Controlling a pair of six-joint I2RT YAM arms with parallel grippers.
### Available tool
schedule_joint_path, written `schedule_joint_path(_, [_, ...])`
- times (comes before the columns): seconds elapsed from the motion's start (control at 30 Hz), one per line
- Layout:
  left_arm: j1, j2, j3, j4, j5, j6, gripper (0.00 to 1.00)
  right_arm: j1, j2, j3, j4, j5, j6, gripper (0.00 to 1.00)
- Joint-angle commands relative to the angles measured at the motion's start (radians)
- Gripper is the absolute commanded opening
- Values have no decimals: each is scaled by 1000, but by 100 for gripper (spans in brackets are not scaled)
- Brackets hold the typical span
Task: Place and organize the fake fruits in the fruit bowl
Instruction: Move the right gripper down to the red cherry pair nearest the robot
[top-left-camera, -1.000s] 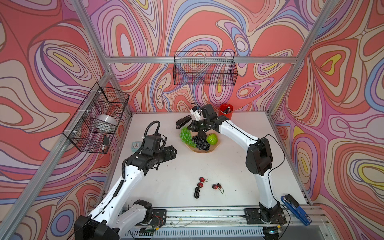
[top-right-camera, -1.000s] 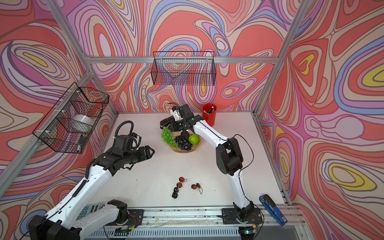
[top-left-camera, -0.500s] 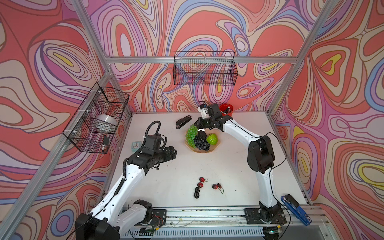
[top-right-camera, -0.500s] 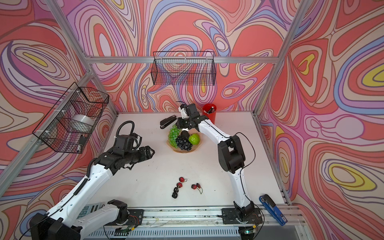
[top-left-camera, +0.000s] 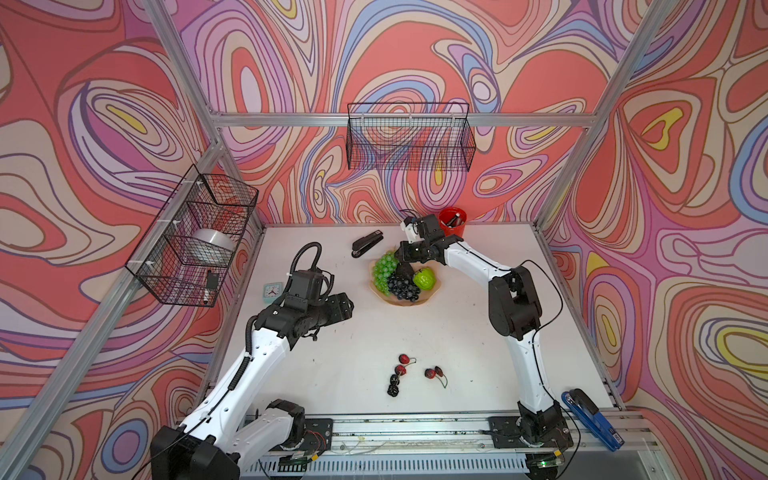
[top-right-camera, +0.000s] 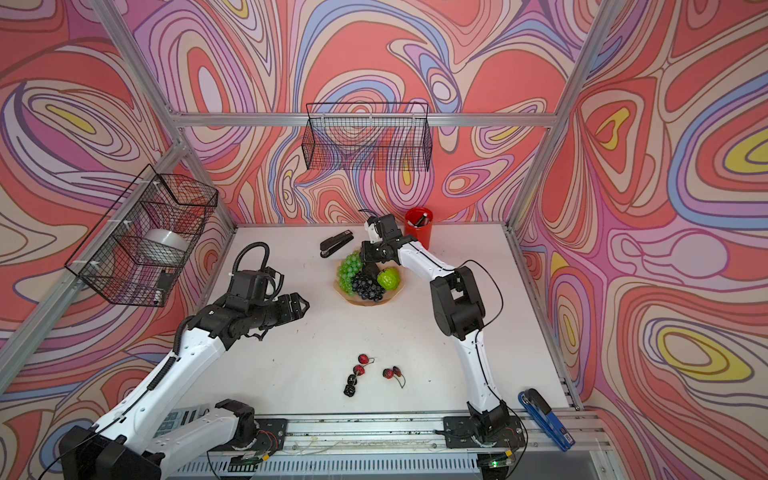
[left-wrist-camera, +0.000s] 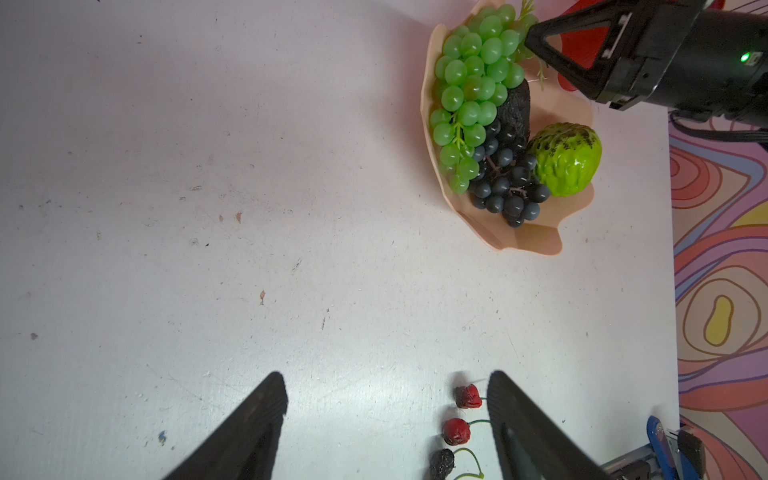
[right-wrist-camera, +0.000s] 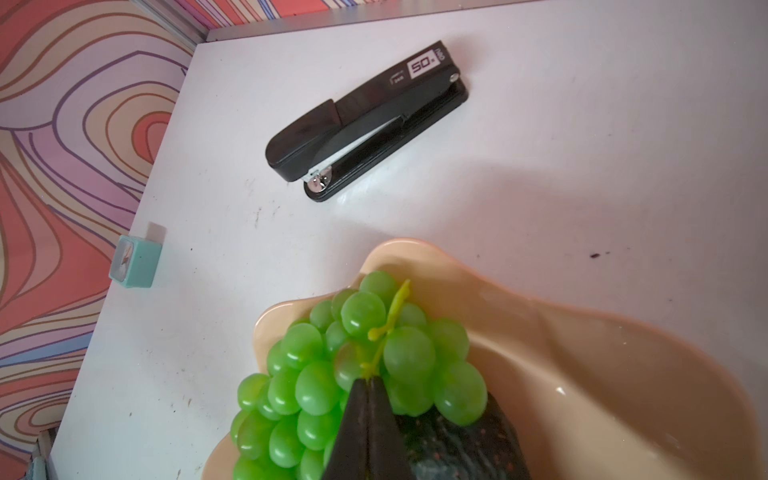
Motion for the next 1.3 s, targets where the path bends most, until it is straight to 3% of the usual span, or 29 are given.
schedule_joint_path(0.0, [4,3,16,-29,1,0,79,0,13,21,-19,10,-26,12])
schedule_joint_path(0.1, [6,-5,10,-28,2,-4,80,1,-14,25,-32,20,-44,31])
schedule_joint_path(0.2, [5,-9,10,-30,7,-4,80,1,-52,39,-64,52,-74,44])
schedule_joint_path(0.4, [4,76,49,-62,111,20,79,3,-169,45,-151,95,-127,56])
schedule_joint_path(0.67, [-23,179,31,-24,226,27,76,12,-398,-193,-120,143,-150,60])
schedule_joint_path(0.87, [-142,258,38,1,255,63,75,33,-676,-537,-92,188,-104,58])
schedule_joint_path(1.03, [-263,305,10,72,233,67,73,82,-908,-824,-172,263,5,56])
schedule_joint_path(1.27, [-428,405,36,137,189,82,73,276,-1115,-1055,-295,395,226,55])
